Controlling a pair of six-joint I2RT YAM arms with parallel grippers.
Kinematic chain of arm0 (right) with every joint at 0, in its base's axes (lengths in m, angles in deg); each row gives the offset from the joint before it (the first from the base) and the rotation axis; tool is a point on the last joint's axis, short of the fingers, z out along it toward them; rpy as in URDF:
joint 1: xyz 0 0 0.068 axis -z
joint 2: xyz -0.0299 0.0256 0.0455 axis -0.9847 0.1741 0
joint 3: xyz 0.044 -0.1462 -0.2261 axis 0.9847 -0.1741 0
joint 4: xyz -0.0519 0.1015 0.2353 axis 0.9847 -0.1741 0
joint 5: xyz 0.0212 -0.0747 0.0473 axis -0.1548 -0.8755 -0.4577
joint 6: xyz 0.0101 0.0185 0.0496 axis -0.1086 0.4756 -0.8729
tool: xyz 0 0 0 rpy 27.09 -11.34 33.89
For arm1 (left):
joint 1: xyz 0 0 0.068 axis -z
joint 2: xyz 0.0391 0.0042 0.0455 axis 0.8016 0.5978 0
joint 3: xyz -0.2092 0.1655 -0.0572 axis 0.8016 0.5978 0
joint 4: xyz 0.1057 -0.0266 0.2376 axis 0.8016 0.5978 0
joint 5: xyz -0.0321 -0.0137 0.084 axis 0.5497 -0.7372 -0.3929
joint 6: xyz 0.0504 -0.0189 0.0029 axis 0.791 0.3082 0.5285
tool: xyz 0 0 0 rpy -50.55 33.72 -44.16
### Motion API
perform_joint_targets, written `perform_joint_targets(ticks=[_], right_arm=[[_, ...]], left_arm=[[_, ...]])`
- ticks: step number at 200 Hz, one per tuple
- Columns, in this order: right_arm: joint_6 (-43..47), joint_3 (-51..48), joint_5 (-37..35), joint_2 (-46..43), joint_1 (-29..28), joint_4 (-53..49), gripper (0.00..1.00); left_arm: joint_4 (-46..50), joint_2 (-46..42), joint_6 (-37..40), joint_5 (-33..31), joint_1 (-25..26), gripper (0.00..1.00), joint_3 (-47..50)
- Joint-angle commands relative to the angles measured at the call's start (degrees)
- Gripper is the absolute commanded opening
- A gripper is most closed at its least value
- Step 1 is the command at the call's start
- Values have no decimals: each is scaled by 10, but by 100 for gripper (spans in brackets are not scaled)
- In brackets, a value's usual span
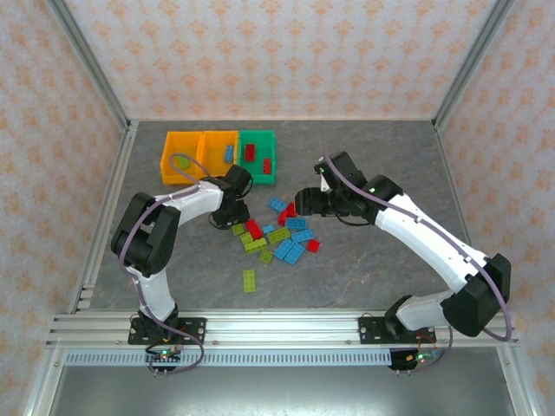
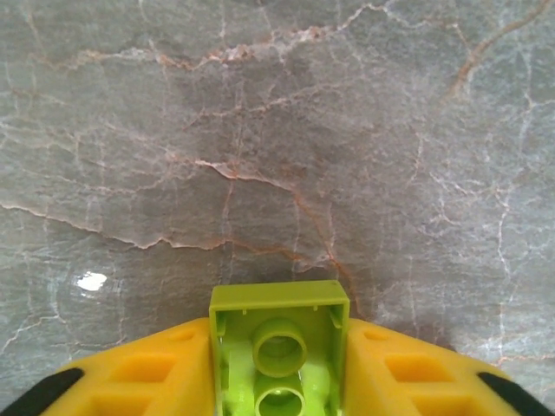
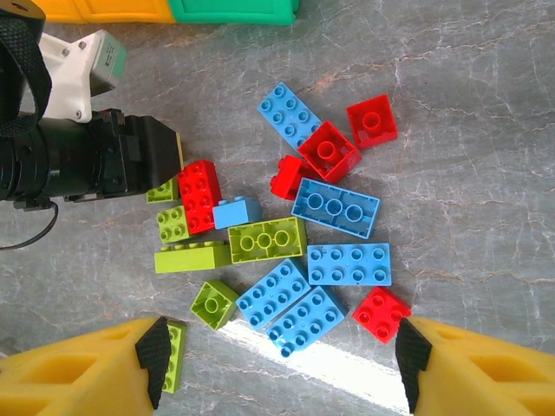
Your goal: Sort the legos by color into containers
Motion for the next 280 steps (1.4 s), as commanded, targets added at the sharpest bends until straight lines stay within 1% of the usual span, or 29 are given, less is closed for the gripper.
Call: perform_joint_targets(ticks=[1, 24, 38, 46, 57, 75, 100, 126, 150, 156, 170, 186, 194, 208, 214, 233, 245, 257, 267, 280], right_arm=[[-7, 22, 6, 5, -6, 9, 71], [-7, 26, 6, 6, -7, 7, 71], [-6, 26, 5, 5, -7, 8, 71], [-7, 24, 4, 4, -7, 10, 72], [-8, 23, 4, 2, -7, 11, 72], [-10, 21, 3, 0, -7, 12, 72], [-15, 7, -1, -10, -7, 24, 72], [-17, 4, -4, -13, -7, 21, 72], [-18, 1, -8, -19, -7, 14, 72], [-18, 0, -9, -22, -8, 14, 72], [-20, -4, -13, -27, -7, 13, 72], [-23, -7, -16, -32, -7, 13, 72], [-24, -8, -17, -33, -7, 13, 72], [-25, -6, -16, -32, -7, 14, 72], [-25, -6, -17, -31, -7, 14, 72], [-25, -3, -17, -28, -7, 19, 72], [-26, -1, -19, -20, -8, 23, 72], [-29, 3, -22, -8, -7, 28, 72], [-33, 6, -26, 5, -8, 32, 72], [-38, 14, -33, 28, -11, 37, 72]], left_arm=[[18, -27, 17, -2, -7, 31, 14], [28, -81, 24, -3, -30, 28, 14], [38, -126, 34, -18, -51, 28, 3], [44, -148, 45, -36, -64, 28, -11], [54, -167, 58, -77, -85, 28, -35], [58, -167, 76, -125, -128, 28, -83], [57, -104, 83, -157, -187, 28, -172], [50, -2, 88, -142, -230, 28, -285], [59, 95, 88, -123, -252, 29, -386], [68, 113, 104, -120, -256, 29, -411], [85, 143, 110, -118, -261, 29, -457], [91, 158, 113, -120, -266, 29, -481], [95, 164, 114, -125, -268, 33, -489], [120, 174, 114, -123, -274, 49, -512], [129, 175, 114, -119, -276, 52, -520], [117, 141, 115, -98, -275, 53, -500], [102, 99, 106, -82, -275, 53, -464], [89, 51, 94, -49, -271, 52, -417], [78, -13, 95, -27, -259, 52, -372], [54, -95, 95, -21, -228, 52, -297]])
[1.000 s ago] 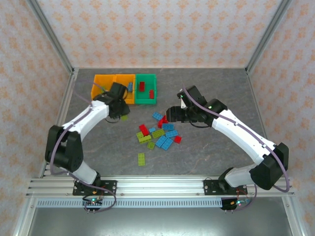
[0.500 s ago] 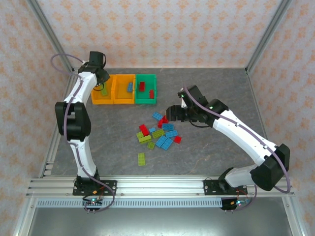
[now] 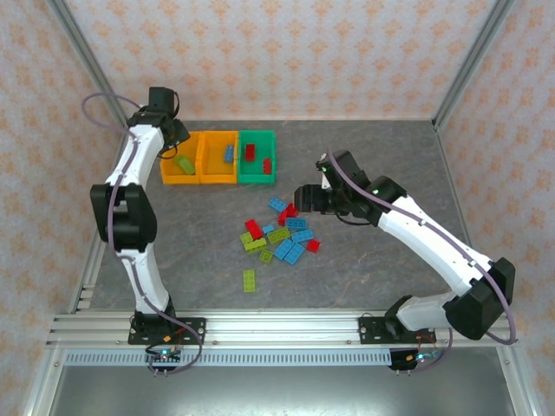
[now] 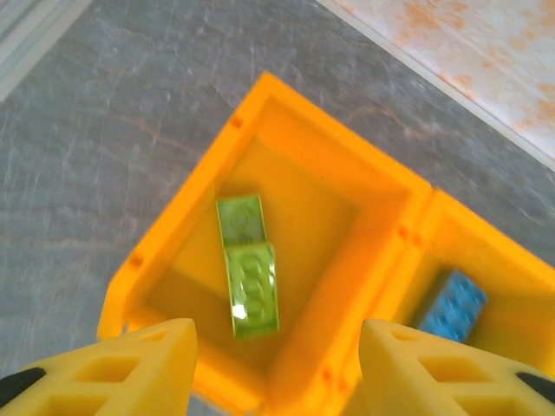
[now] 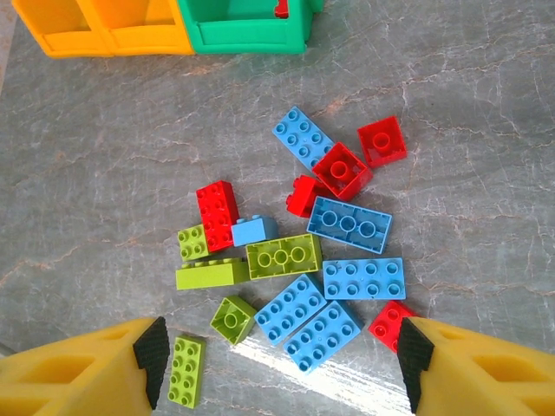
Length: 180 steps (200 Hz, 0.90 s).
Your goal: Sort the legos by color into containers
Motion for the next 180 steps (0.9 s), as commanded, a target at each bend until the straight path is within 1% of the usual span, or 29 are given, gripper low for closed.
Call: perform_joint_targets(ticks=[1, 28, 47, 56, 67, 77, 84, 95, 107, 122, 133, 144, 166, 180], right_arm=[[-14, 14, -24, 39, -7, 17, 72], [-5, 49, -26, 102, -33, 13, 71], [4, 60, -39, 144, -46, 36, 71], [27, 65, -46, 167, -46, 59, 71], [75, 88, -74, 205, -46, 65, 70], [123, 125, -113, 250, -46, 46, 71], [156, 154, -136, 283, -46, 29, 71], [203, 188, -146, 331, -43, 14, 71], [246, 230, -127, 379, -38, -9, 71], [286, 281, -131, 431, -36, -40, 71], [302, 318, -136, 464, -34, -63, 70], [310, 348, -124, 491, -30, -85, 68], [320, 380, -77, 527, -28, -111, 66], [314, 388, -61, 540, -28, -114, 66]], left_arm=[[-32, -160, -6, 39, 41, 52, 89], [-59, -324, 34, 29, 127, 52, 220], [-17, -404, 96, 30, 179, 52, 252], [9, -434, 133, 46, 195, 53, 260], [33, -470, 188, 94, 199, 55, 275], [50, -498, 245, 144, 199, 57, 291], [61, -514, 279, 166, 199, 59, 302], [79, -532, 320, 173, 199, 61, 315], [77, -550, 348, 168, 199, 65, 339], [29, -574, 359, 173, 199, 70, 396], [5, -580, 357, 196, 198, 73, 422], [19, -575, 372, 220, 198, 76, 417], [12, -575, 379, 216, 198, 83, 423], [12, -573, 380, 214, 198, 86, 425]])
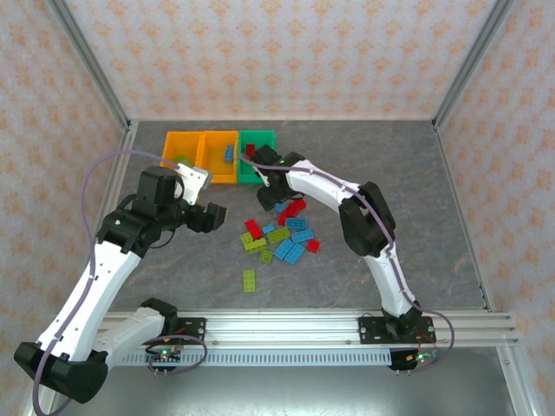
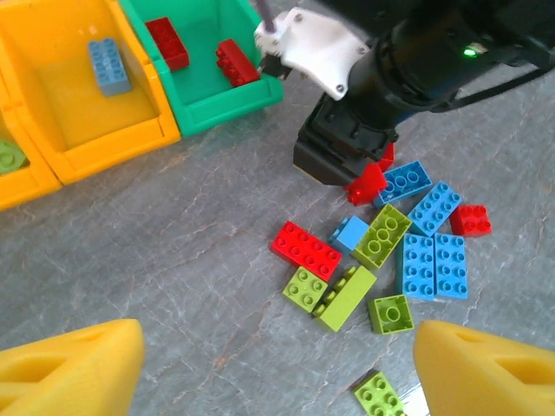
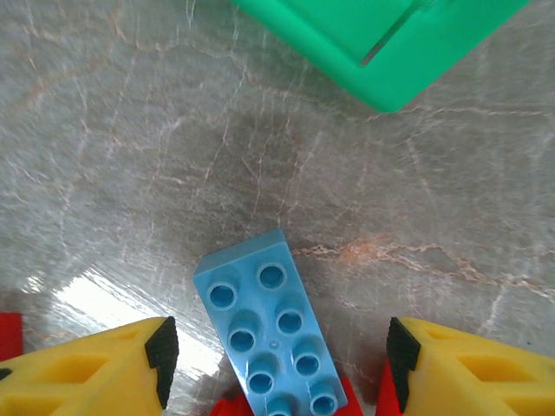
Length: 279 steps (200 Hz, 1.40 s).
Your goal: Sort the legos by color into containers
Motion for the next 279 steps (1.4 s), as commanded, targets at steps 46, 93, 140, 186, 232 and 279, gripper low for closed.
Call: perform_joint_targets(ticks=[46, 93, 140, 186, 232, 279], right_arm=[[16, 54, -2, 57, 2, -52, 52], [11, 31, 2, 0, 1, -2, 31], [-74, -74, 72, -148, -4, 172, 27], [-232, -103, 63, -144, -4, 421, 27], [-233, 102, 61, 40, -4, 425, 27], [-214, 341, 94, 202, -3, 370, 32]], left_arm=[[-11, 8, 30, 4, -1, 96, 0], [-28, -26, 25, -29, -1, 100, 13], [-66, -87, 0, -109, -5, 100, 40], [-73, -99, -6, -120, -13, 100, 49], [-76, -99, -10, -124, -13, 100, 58], [-76, -95, -9, -125, -13, 100, 58]])
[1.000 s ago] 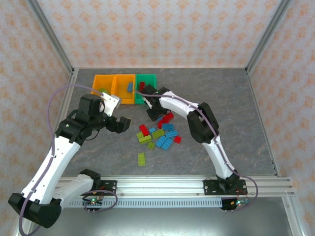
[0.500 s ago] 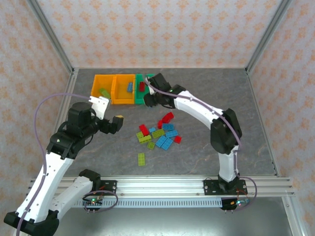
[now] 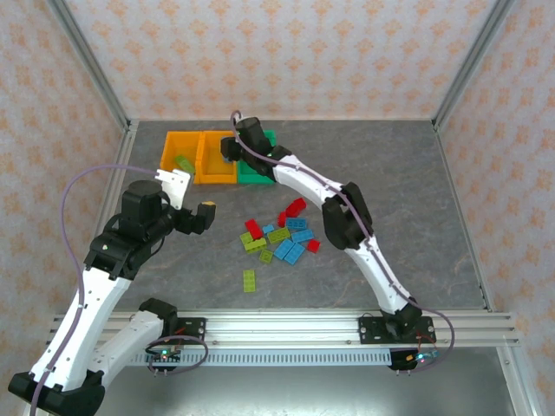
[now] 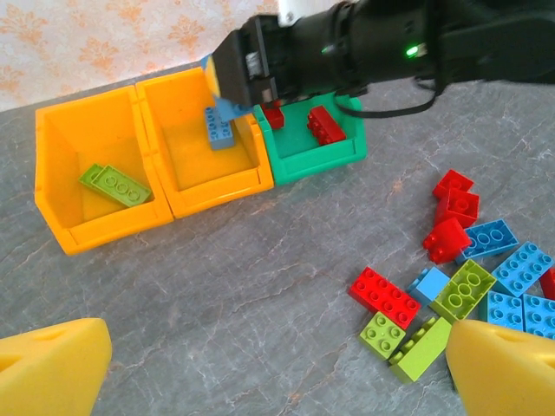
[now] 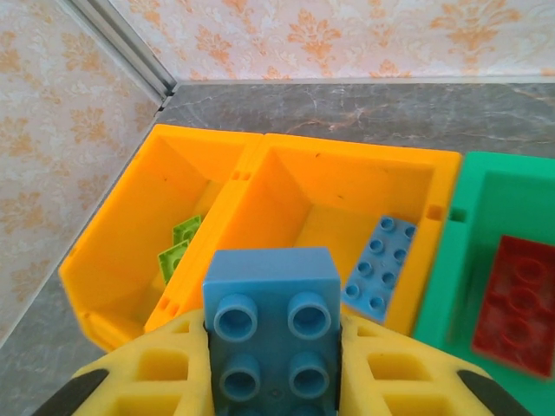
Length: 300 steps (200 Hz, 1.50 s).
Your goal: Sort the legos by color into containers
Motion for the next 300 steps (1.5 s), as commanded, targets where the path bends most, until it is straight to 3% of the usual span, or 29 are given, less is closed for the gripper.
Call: perform_joint_targets(ticks=[1, 25, 48, 89, 108, 149, 193, 219, 230, 263, 300], right_arm=[[7, 108, 18, 43, -3, -26, 33], [25, 181, 23, 68, -3, -80, 46], [33, 165, 29, 29, -3, -107, 48], [67, 32, 76, -134, -3, -187, 51], [90, -68, 72, -237, -3, -239, 53], [117, -338, 76, -486, -4, -288, 62], [66, -562, 38, -688, -4, -292, 73], [40, -598, 10, -715, -4, -294, 74], [33, -594, -1, -709, -5, -304, 74], [21, -571, -14, -683, -4, -331, 74], [14, -585, -18, -692, -4, -326, 74]], left_arm=[[-14, 1, -9, -15, -5, 100, 5], [-13, 5, -8, -18, -6, 100, 5], [-11, 13, -8, -21, -5, 100, 3], [-14, 31, -18, -31, -7, 100, 7], [-11, 62, -39, 13, -7, 100, -5], [32, 169, -220, 90, 1, 99, -65], [-38, 245, -439, 60, 62, 77, -25], [-72, 319, -497, 4, 113, 57, -32], [-73, 357, -520, -20, 127, 54, -43], [-63, 465, -547, -30, 133, 57, -78], [-68, 529, -541, -14, 133, 65, -97]])
